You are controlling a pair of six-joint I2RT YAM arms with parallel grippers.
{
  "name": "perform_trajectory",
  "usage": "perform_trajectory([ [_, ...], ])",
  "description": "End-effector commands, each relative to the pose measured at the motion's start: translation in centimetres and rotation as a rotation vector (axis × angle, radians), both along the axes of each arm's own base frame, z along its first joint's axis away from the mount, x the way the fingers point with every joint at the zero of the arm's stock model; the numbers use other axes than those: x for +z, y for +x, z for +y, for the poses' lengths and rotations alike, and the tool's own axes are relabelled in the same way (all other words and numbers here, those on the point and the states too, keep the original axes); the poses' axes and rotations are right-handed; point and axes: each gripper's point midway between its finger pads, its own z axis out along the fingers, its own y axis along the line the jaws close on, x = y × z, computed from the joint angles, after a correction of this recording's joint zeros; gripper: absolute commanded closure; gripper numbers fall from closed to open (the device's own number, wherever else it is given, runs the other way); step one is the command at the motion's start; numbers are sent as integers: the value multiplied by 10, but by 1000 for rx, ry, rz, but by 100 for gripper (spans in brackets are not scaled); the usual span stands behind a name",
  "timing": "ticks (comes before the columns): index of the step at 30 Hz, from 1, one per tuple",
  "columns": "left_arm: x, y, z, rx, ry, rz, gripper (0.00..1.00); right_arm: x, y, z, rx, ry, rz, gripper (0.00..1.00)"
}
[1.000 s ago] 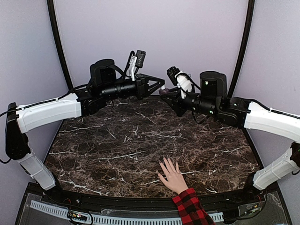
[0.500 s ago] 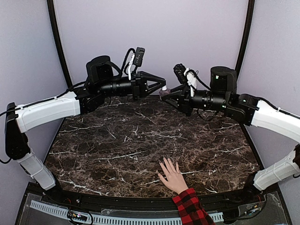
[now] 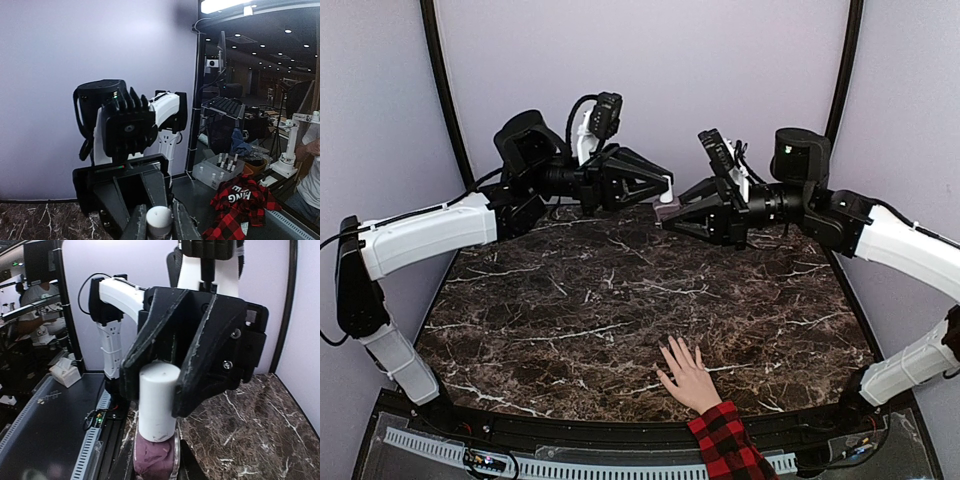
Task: Paint the nails
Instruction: Screw the nail polish bottle cap onto the nail polish bottle.
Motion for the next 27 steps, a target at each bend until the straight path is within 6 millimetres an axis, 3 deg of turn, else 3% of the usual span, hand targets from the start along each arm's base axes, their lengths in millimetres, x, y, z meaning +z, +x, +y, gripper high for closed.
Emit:
perform_trajectory([
  [1,-25,-27,-12,-193,79,79,100,65,-36,-2,223,194,-160,100],
  [6,-25,-30,-11,-225,83,85,100,80,-50,-6,323,225,-160,100],
  [9,-23,-31,-10,-228,83,83,100,81,-48,-7,317,225,-159,100],
  [14,-16,-25,-4,-169,78,62,79,72,-35,-8,245,209,-145,100],
  [19,3,-10,18,-42,33,30,57,61,-22,-9,160,172,-133,100],
  [24,25,5,41,144,-28,3,47,44,-4,-8,49,115,-114,100],
  [27,28,13,48,258,-45,-24,40,30,22,-8,-109,71,-89,100],
])
